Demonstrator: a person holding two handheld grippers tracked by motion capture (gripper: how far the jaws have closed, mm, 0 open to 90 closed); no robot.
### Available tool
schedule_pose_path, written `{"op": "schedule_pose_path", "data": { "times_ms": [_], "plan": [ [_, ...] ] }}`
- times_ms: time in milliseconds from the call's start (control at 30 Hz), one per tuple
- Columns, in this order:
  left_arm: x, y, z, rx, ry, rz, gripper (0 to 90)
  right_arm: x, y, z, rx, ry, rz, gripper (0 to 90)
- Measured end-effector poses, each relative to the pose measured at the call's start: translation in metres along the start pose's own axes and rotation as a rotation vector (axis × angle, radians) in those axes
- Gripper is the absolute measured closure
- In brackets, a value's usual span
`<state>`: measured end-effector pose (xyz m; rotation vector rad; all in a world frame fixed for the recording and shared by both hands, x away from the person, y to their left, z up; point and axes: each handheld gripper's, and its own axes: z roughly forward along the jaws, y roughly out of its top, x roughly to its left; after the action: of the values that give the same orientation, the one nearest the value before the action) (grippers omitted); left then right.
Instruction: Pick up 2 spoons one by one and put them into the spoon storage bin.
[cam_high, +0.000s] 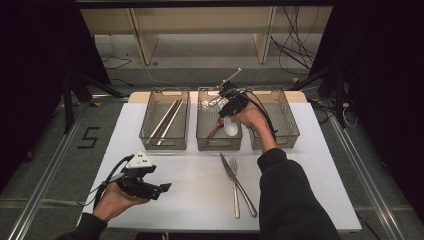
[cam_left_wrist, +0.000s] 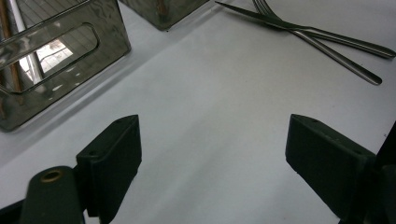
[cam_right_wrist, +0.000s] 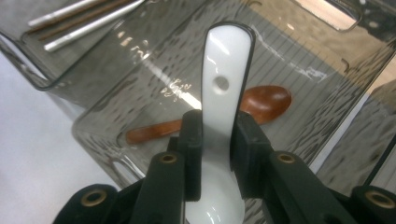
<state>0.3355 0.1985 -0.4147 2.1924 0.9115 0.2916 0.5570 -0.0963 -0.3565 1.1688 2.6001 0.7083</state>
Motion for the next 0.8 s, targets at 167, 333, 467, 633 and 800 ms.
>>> {"op": "schedule_pose_path", "data": {
  "times_ms": [167, 333, 467, 633, 800],
  "plan": [
    [0.0, -0.001, 0.001, 0.001, 0.002, 0.0, 18.1, -0.001, -0.004, 0.008, 0.03, -0.013, 0.019, 60.7],
    [0.001, -0.001, 0.001, 0.004, 0.006, -0.001, 17.9, 0.0, -0.008, -0.003, 0.022, -0.024, 0.024, 51.0],
    [0.001, -0.001, 0.001, 0.005, 0.008, -0.004, 17.5, 0.005, -0.021, -0.017, -0.012, -0.01, 0.006, 45.5],
    [0.001, -0.001, 0.002, 0.008, 0.015, -0.004, 17.2, 0.014, -0.043, -0.034, -0.033, 0.011, -0.013, 40.1],
    [0.0, 0.0, 0.002, 0.007, 0.019, -0.007, 16.9, 0.028, -0.069, -0.047, -0.058, 0.035, -0.038, 37.1]
  ]
}}
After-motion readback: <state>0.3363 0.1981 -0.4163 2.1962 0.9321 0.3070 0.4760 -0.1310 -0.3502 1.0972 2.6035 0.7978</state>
